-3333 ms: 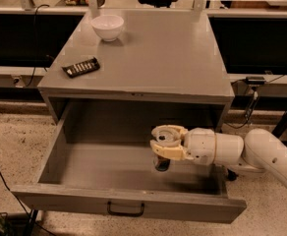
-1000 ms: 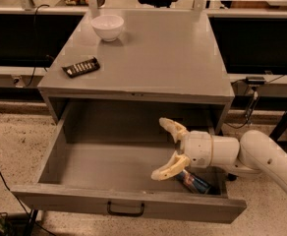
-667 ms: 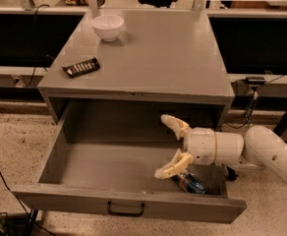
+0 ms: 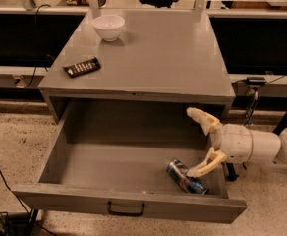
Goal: Place redbull can into top drawer
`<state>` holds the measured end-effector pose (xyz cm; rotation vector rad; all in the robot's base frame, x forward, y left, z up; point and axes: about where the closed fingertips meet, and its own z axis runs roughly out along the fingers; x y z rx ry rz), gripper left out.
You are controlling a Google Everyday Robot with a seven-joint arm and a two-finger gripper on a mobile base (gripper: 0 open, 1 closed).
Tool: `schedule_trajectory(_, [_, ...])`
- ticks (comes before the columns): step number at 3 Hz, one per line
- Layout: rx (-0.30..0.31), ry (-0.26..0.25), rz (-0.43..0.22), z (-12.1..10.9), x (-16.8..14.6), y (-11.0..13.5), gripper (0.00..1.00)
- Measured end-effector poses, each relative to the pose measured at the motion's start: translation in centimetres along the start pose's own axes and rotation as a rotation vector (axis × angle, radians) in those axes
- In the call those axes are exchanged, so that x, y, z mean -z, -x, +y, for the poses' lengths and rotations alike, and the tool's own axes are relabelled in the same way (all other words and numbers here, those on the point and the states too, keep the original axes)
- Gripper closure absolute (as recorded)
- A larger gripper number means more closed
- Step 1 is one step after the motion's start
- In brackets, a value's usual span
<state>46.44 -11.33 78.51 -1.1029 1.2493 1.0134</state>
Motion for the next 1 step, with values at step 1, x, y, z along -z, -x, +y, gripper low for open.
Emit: schedule_trajectory(1, [0.017, 0.023, -0.011, 0.30, 0.65, 0.44, 0.00])
